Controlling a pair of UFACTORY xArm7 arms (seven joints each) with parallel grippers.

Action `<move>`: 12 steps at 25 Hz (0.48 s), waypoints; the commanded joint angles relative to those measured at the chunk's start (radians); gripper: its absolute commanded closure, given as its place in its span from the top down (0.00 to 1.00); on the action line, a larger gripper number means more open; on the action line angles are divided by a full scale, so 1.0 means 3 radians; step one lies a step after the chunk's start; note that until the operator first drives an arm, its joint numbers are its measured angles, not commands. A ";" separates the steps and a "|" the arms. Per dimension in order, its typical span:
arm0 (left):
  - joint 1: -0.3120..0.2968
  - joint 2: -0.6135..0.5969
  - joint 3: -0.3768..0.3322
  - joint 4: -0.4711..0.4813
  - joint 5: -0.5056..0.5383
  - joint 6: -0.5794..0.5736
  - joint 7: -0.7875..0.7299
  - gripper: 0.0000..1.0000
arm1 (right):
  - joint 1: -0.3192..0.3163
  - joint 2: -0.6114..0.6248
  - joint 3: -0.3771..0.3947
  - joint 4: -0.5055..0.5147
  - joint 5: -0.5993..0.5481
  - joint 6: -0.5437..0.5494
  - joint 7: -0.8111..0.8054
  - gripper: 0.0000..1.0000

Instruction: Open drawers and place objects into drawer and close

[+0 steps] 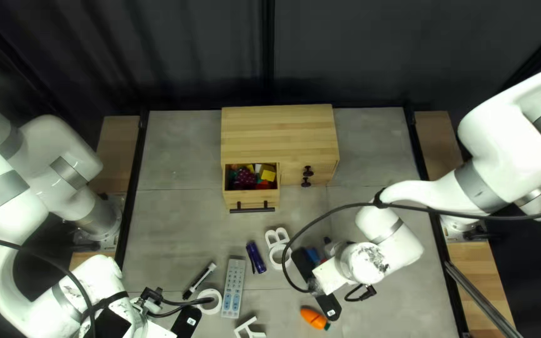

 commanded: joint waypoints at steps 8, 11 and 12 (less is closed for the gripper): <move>0.0000 0.0000 0.0000 0.0000 0.0000 0.0000 0.0000 1.00 | -0.0193 -0.0034 -0.0365 0.0896 -0.0807 0.0546 0.0299 0.03; 0.0000 0.0000 0.0000 0.0000 0.0000 0.0000 0.0000 1.00 | -0.0244 0.0026 -0.0422 0.1122 -0.0889 0.0610 0.0208 0.03; 0.0000 0.0000 0.0000 0.0000 0.0000 0.0000 0.0000 1.00 | -0.0265 0.0064 -0.0442 0.1208 -0.0911 0.0624 0.0173 0.03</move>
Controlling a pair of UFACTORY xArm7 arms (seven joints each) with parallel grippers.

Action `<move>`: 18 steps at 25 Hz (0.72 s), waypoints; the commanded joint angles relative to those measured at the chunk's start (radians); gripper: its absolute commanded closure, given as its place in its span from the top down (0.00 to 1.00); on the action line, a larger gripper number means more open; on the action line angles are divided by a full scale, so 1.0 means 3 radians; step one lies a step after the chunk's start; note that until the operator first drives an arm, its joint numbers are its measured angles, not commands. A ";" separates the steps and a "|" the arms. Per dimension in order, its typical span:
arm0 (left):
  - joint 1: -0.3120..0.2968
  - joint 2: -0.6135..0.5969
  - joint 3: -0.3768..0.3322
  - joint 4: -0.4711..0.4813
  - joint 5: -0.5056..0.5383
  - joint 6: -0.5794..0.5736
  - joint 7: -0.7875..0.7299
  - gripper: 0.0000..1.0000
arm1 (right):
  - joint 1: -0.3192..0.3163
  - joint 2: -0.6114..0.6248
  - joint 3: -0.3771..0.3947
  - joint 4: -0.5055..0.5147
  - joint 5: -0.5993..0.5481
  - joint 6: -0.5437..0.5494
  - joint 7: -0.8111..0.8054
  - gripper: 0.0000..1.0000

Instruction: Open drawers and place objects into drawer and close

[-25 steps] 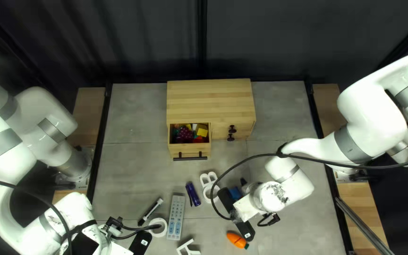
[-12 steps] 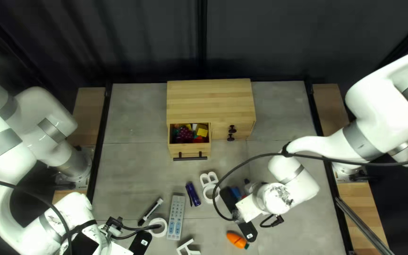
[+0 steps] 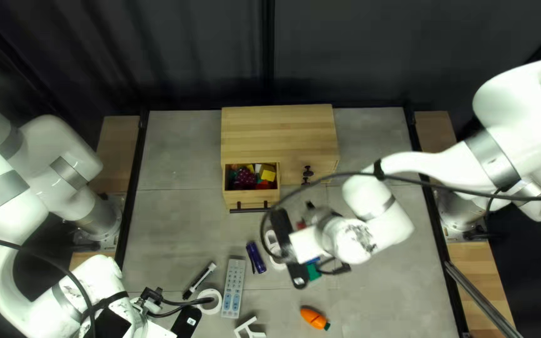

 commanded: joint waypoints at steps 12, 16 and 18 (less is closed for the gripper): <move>0.0000 0.0000 0.0000 0.0000 0.0000 0.0000 0.0000 1.00 | -0.0284 0.0383 -0.0232 0.0393 -0.0239 -0.0338 -0.0156 0.13; 0.0000 0.0000 0.0000 0.0000 0.0000 0.0000 0.0000 1.00 | -0.0279 0.0397 -0.0236 0.0423 -0.0242 -0.0328 -0.0121 1.00; 0.0000 0.0000 0.0000 0.0000 0.0000 0.0000 0.0000 1.00 | -0.0238 0.0359 -0.0219 0.0445 -0.0249 -0.0248 -0.0093 1.00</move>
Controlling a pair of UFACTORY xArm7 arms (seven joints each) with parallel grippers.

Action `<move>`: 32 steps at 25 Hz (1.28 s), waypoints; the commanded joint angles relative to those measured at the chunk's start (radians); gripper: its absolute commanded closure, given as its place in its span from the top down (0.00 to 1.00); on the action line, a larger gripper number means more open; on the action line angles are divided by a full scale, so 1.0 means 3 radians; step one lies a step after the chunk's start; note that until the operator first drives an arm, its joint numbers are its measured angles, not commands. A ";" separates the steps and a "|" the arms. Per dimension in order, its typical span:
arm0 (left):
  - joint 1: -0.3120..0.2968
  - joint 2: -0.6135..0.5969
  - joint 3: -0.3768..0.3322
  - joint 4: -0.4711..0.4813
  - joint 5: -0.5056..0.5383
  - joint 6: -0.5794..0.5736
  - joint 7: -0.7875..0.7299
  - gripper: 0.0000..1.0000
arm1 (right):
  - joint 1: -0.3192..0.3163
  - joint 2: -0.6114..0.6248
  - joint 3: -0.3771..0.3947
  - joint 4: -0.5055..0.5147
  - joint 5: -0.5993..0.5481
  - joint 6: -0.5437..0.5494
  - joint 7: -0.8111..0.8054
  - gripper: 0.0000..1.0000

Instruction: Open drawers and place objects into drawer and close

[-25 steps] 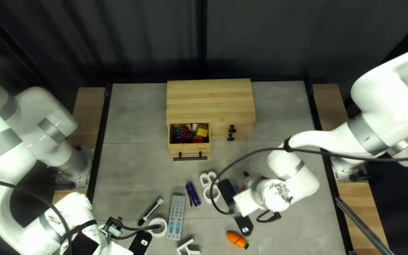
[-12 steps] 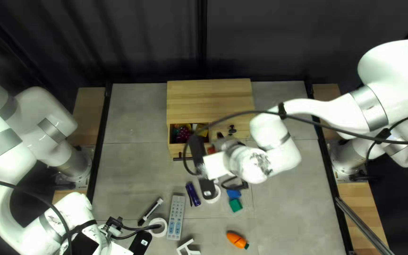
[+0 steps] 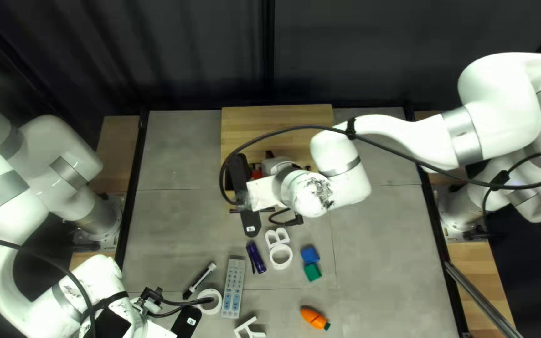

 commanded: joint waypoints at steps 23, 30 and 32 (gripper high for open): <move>0.0000 0.0000 0.0000 0.0000 0.0000 0.0000 0.0000 1.00 | 0.0415 -0.0310 0.0795 -0.0403 0.0942 0.0515 -0.2011 1.00; 0.0000 0.0000 0.0000 0.0000 0.0000 0.0000 0.0000 1.00 | 0.0344 -0.0440 0.0897 -0.0660 0.1324 0.0154 -0.2962 1.00; 0.0000 0.0000 0.0000 0.0000 0.0000 0.0000 0.0000 1.00 | 0.0344 -0.0437 0.0886 -0.0661 0.1319 0.0148 -0.2917 1.00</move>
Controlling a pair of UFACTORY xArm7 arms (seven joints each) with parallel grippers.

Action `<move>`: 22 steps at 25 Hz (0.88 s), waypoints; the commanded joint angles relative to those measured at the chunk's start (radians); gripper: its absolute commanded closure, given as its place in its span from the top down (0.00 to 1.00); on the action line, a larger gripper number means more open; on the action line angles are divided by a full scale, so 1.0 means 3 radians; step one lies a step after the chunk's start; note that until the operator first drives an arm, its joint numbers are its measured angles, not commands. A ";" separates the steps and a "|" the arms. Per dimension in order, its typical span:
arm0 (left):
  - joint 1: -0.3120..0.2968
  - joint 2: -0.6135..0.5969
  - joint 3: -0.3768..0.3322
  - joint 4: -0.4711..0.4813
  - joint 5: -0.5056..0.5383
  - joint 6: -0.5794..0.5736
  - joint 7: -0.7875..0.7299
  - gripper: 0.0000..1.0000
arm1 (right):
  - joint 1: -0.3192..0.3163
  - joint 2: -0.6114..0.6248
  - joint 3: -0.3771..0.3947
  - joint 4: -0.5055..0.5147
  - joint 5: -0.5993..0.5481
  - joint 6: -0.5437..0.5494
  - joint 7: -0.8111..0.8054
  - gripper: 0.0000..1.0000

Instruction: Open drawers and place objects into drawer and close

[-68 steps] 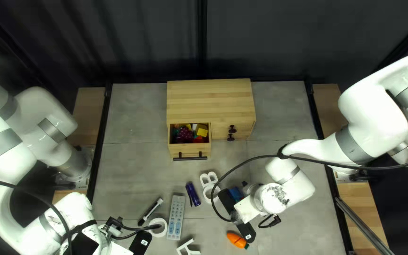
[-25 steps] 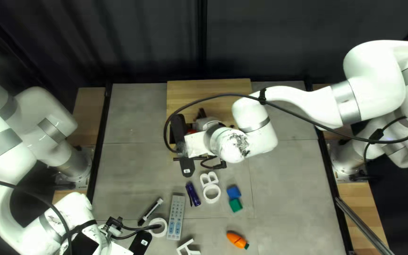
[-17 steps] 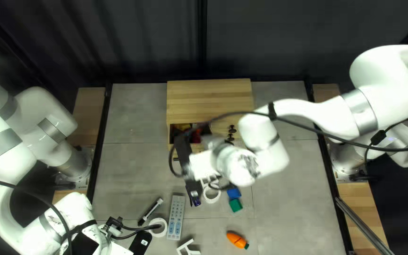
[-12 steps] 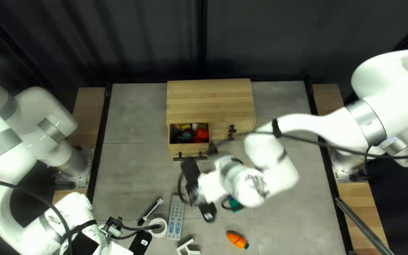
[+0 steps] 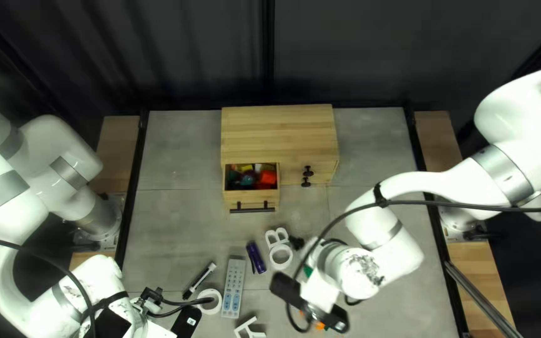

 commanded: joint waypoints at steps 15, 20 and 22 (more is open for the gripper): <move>0.0000 0.0000 0.0000 0.0000 0.0000 0.0000 0.0000 1.00 | 0.0001 0.0203 0.0095 0.0026 -0.0306 -0.0074 -0.0946 1.00; 0.0000 0.0000 0.0000 0.0000 0.0000 0.0000 0.0000 1.00 | -0.0053 0.0434 0.0152 0.0107 -0.0131 -0.0013 -0.1333 1.00; 0.0000 0.0000 0.0000 0.0000 0.0000 0.0000 0.0000 1.00 | -0.0072 0.0487 0.0168 0.0089 -0.0070 -0.0054 -0.1391 1.00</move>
